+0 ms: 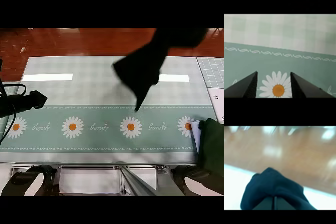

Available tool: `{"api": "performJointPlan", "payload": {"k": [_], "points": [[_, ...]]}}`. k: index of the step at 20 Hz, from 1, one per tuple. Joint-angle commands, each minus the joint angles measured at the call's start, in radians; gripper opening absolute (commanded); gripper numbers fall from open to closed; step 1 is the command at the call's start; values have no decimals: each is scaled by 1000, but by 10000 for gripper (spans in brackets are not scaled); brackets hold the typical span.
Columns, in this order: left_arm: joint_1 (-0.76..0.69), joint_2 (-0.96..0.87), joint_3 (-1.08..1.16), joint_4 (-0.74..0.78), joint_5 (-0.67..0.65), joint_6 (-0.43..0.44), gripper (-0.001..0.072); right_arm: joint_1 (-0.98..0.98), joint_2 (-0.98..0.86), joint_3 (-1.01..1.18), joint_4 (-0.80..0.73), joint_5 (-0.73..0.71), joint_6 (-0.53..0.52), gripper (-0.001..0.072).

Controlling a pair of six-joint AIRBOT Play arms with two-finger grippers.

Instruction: Fold the shirts.

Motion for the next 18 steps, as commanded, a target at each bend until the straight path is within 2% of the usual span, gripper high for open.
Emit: {"api": "performJointPlan", "payload": {"k": [1,3,5,8,9,10,11,13,15,16,18], "points": [[1,7,-7,-3,22,1,505,186,-3,-199,10,12,23,23],[1,7,-7,-4,22,1,505,283,-37,-335,19,-51,54,23],[1,6,-7,-21,22,1,505,358,-106,-431,92,-131,68,23],[1,6,-8,-29,22,1,505,441,-268,-463,228,-232,68,24],[1,6,-8,-29,22,1,505,455,-315,-463,274,-268,68,55],[1,6,-8,-29,22,1,505,461,-354,-462,328,-297,68,282],[1,6,-8,-29,21,2,505,459,-377,-461,377,-310,65,414],[1,6,-7,-26,19,17,505,405,-368,-434,375,-273,54,415],[17,6,-6,-4,10,47,505,275,-302,-381,353,-155,20,414],[43,6,-6,2,0,47,505,193,-247,-372,315,-107,14,410],[108,-5,-8,-2,-5,46,505,18,-124,-389,145,9,47,410]]}}
